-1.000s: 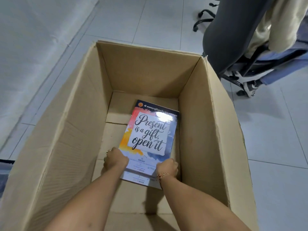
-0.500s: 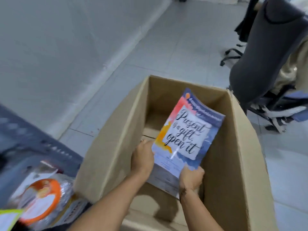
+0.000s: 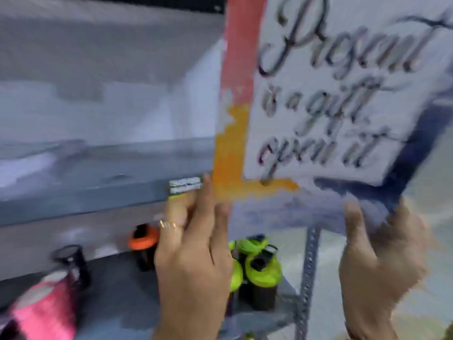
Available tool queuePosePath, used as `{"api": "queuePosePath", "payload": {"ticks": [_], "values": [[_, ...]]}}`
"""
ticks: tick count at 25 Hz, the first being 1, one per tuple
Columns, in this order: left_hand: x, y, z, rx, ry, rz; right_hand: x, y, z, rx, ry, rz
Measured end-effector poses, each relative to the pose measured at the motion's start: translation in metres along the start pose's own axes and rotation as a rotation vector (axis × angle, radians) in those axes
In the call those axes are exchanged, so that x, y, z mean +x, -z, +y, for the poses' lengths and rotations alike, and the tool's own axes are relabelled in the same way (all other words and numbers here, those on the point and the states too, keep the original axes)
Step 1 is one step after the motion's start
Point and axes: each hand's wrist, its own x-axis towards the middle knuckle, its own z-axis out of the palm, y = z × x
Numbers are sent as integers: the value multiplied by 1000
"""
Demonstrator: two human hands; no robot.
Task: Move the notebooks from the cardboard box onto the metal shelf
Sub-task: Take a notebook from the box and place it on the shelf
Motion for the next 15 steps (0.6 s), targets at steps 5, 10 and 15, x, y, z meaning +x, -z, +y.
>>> {"api": "queuePosePath", "payload": {"ticks": [5,10,15], "values": [[110,42,-54,465,207,-11,44,-99,-87,46,120,-456],[134,18,-100,623,520,-497,49,-148,-95,-330,101,-912],[120,-2,-78,809,206,-352,46,-133,-77,-385,156,-802]]}}
